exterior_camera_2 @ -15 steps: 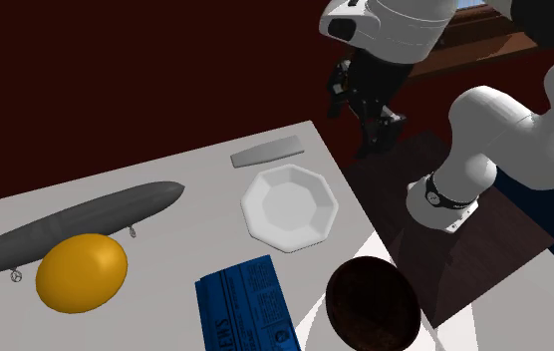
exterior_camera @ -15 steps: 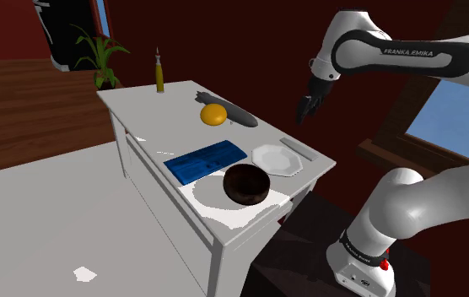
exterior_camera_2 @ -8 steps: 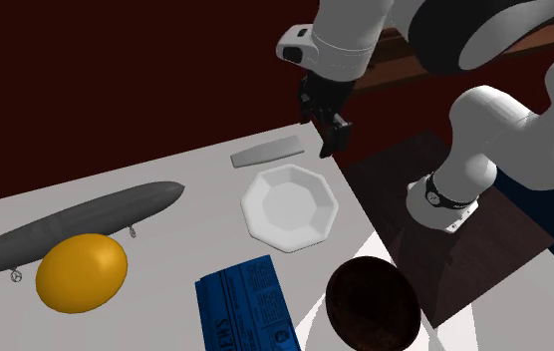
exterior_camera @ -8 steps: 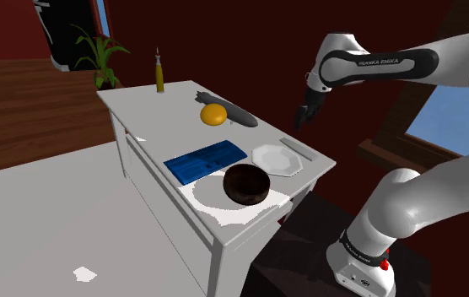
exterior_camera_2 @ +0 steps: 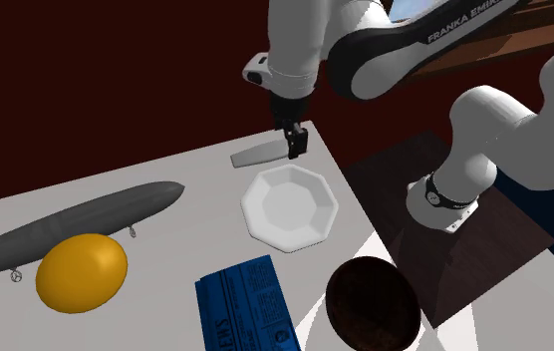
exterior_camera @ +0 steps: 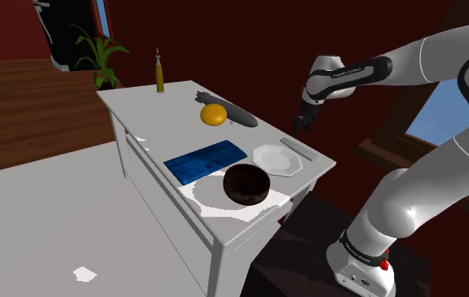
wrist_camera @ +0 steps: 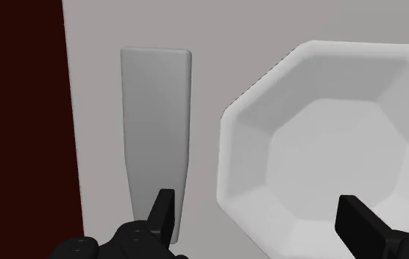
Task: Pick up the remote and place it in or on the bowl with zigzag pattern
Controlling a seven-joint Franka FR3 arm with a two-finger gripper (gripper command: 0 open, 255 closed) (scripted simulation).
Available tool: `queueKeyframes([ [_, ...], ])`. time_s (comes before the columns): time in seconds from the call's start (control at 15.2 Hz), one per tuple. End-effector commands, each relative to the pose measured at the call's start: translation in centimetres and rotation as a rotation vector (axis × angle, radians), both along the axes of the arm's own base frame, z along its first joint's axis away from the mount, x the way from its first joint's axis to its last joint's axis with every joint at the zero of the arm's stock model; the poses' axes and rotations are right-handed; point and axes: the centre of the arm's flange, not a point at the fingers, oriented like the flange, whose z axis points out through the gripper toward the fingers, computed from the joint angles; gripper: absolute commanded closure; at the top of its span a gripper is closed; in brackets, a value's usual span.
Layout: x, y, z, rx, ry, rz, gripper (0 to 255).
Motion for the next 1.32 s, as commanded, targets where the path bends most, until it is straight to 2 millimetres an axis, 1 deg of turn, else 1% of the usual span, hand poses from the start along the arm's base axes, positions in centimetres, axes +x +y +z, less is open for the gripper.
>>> queueKeyframes([
  [0.0, 0.4, -2.1, -1.7, 0.003, 0.008, -0.005, 0],
  [0.46, 2.1, -8.6, -8.3, 0.017, 0.037, -0.023, 0],
  [0.53, 2.1, -8.8, -8.4, 0.017, 0.038, -0.024, 0],
  [0.92, 2.1, -8.8, -11.6, 0.017, 0.038, -0.024, 0],
  [0.99, 2.1, -8.8, -12.4, 0.017, 0.038, -0.024, 0],
  [1.25, 2.1, -8.8, -12.4, 0.017, 0.038, -0.024, 0],
])
